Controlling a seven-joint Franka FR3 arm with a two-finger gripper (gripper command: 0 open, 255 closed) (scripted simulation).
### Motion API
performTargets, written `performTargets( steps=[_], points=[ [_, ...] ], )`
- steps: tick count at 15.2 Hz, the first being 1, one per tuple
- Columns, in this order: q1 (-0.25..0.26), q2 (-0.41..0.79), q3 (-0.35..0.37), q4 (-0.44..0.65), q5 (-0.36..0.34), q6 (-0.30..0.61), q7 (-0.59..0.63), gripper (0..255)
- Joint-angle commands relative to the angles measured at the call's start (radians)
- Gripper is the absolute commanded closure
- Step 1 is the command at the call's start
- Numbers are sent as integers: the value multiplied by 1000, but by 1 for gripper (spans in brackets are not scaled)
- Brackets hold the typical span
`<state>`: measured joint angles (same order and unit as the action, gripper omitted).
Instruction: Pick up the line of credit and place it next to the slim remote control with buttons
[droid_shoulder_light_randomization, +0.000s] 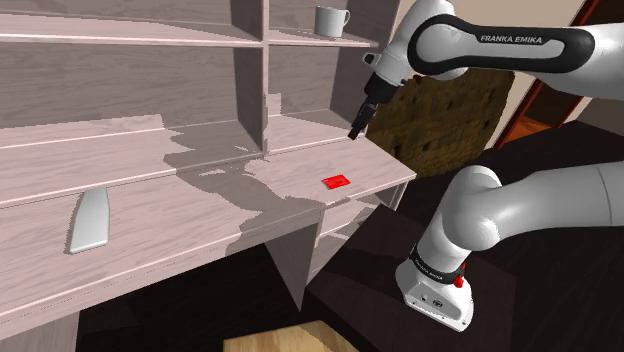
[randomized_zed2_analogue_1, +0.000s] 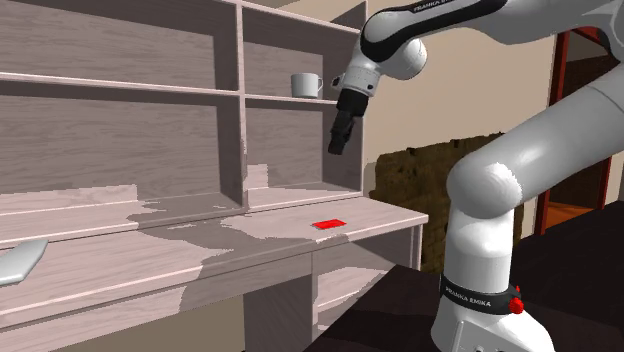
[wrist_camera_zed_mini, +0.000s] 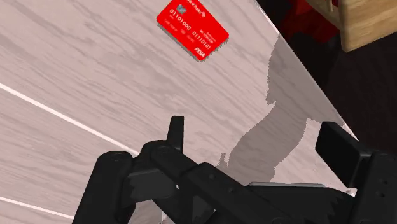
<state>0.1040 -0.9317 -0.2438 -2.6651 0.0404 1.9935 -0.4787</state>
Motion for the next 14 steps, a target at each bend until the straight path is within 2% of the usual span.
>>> performTargets(
  steps=[1, 4, 7, 9, 11, 14],
  points=[
    [37, -15, -83, -69, -9, 72, -156, 0],
    [103, 7, -226, -140, -24, 177, -386, 0],
    [196, 67, -391, -177, -34, 276, -629, 0],
    [282, 122, -514, -181, -32, 336, -798, 0],
    [392, 182, -649, -170, -21, 388, -971, 0],
    [442, 211, -692, -178, -11, 433, -1006, 0]
  ],
)
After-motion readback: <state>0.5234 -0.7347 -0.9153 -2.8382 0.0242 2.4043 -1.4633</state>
